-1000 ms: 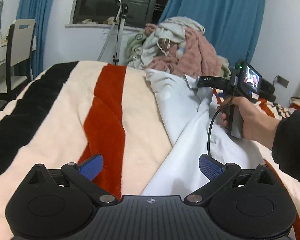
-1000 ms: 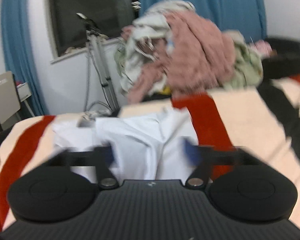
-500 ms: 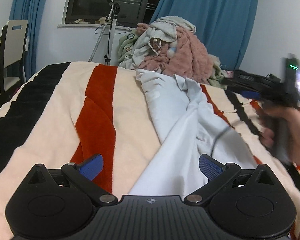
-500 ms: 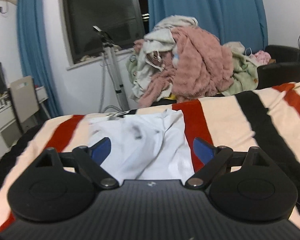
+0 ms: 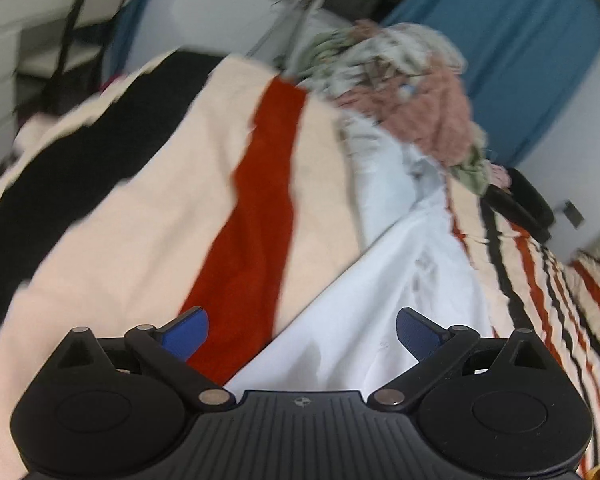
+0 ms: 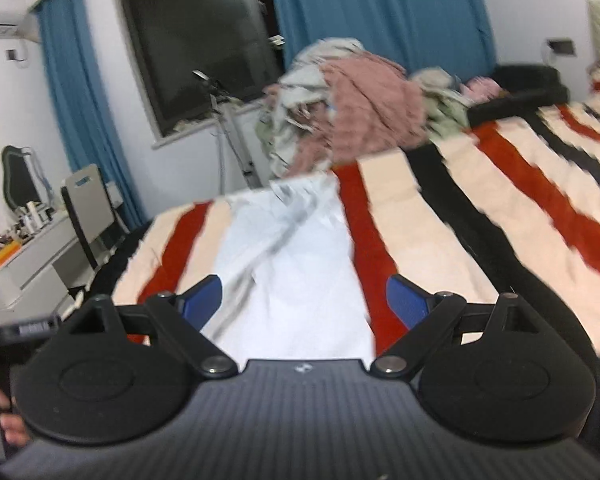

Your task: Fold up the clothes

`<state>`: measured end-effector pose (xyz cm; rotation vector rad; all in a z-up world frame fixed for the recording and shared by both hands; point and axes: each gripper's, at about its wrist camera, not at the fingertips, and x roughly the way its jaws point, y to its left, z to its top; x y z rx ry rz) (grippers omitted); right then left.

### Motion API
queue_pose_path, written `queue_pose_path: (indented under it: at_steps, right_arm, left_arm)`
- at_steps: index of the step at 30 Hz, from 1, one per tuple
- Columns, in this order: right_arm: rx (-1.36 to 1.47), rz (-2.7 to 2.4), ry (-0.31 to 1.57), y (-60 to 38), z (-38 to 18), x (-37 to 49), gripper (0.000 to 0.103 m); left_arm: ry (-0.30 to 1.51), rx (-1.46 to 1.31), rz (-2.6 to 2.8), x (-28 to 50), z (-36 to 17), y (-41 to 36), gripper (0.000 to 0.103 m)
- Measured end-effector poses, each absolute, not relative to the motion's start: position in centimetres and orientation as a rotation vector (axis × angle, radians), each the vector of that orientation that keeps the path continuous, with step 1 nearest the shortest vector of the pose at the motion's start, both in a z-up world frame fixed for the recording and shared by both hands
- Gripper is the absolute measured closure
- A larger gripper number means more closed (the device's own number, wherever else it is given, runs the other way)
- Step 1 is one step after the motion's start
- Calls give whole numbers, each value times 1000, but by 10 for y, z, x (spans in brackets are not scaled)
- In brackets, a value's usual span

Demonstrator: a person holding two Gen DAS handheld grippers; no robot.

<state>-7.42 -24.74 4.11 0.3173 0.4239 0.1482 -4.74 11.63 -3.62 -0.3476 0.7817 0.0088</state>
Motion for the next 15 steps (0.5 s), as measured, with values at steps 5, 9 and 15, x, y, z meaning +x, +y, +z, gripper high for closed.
queue_pose_path:
  at_steps: [5,9,15]
  right_arm:
    - [417,112,440,-265,34,-85,13]
    - [435,124,469,-266,28,-77,13]
    - [456,156,459,-271,25,-84,13]
  left_arm:
    - [871,-319,84,-54,-49,119,23]
    - [941,-296,144,-59,-59,121,57]
    - [912,-183,123,-77,-45,96,101]
